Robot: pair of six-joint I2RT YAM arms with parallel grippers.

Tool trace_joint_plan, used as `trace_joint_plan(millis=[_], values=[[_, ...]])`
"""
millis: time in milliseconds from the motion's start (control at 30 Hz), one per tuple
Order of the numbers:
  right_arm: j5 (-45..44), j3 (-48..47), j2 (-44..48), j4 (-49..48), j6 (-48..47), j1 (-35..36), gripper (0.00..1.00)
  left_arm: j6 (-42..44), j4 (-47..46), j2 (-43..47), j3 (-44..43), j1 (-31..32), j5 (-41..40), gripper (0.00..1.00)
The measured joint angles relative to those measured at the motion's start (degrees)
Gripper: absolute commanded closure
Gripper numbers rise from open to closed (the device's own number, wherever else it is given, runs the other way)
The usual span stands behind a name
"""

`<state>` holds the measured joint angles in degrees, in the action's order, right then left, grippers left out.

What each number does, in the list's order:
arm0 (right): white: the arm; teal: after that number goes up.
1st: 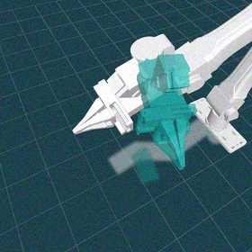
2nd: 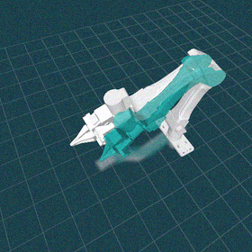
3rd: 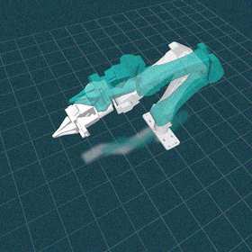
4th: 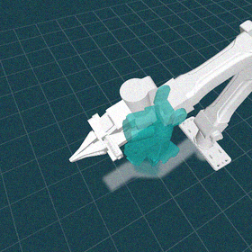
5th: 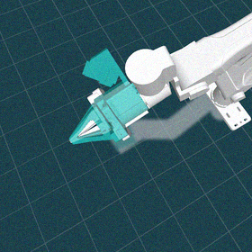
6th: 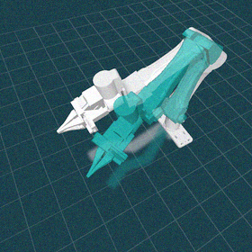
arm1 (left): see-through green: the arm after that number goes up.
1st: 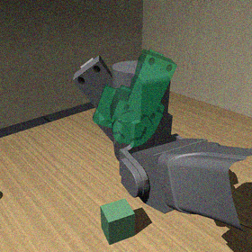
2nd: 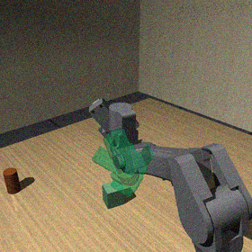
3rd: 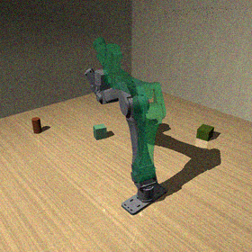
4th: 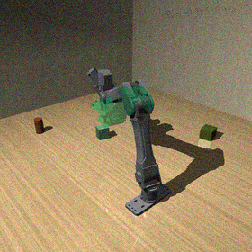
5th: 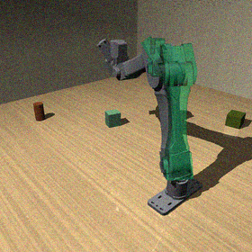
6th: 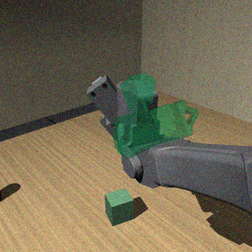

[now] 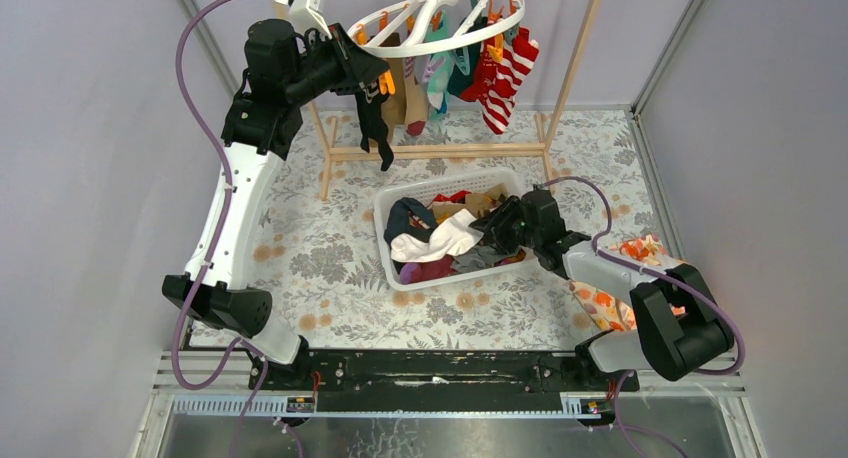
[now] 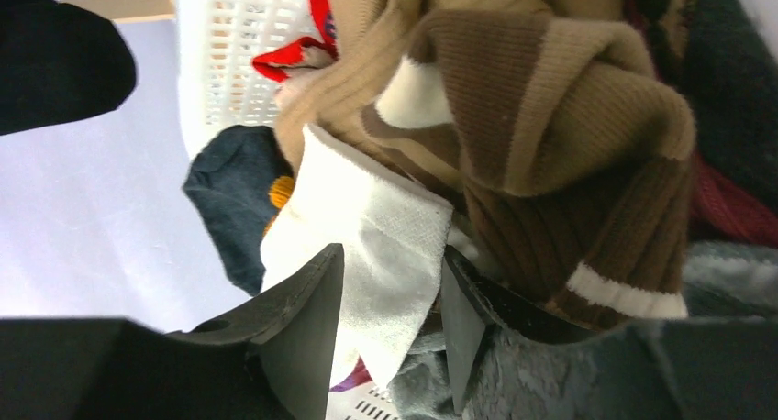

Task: Clip the socks to the hanger
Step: Pick up the sock from the bin.

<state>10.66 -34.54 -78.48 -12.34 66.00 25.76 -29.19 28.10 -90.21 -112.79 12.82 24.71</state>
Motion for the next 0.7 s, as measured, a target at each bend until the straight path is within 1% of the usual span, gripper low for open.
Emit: trace_joint_plan(millis=[133, 267, 433, 633, 700], values=[[0.83, 1.36, 0.52, -4.92, 1.27, -0.37, 0.56, 0.00, 0.00, 0.00, 0.00, 0.00, 0.02, 1.00], [0.94, 1.86, 2.29, -8.39, 2.01, -0.37, 0.58, -0.02, 0.00, 0.00, 0.00, 0.00, 0.22, 1.00], [0.96, 4.20, 2.36, -13.68, 3.93, -0.39, 0.60, -0.02, 0.00, 0.00, 0.00, 0.00, 0.39, 1.00], [0.74, 5.01, 0.02, -15.04, 5.05, -0.39, 0.62, -0.02, 0.00, 0.00, 0.00, 0.00, 0.46, 1.00], [0.28, 5.20, -0.13, -15.58, 5.03, -0.39, 0.65, -0.02, 0.00, 0.00, 0.00, 0.00, 0.57, 1.00]])
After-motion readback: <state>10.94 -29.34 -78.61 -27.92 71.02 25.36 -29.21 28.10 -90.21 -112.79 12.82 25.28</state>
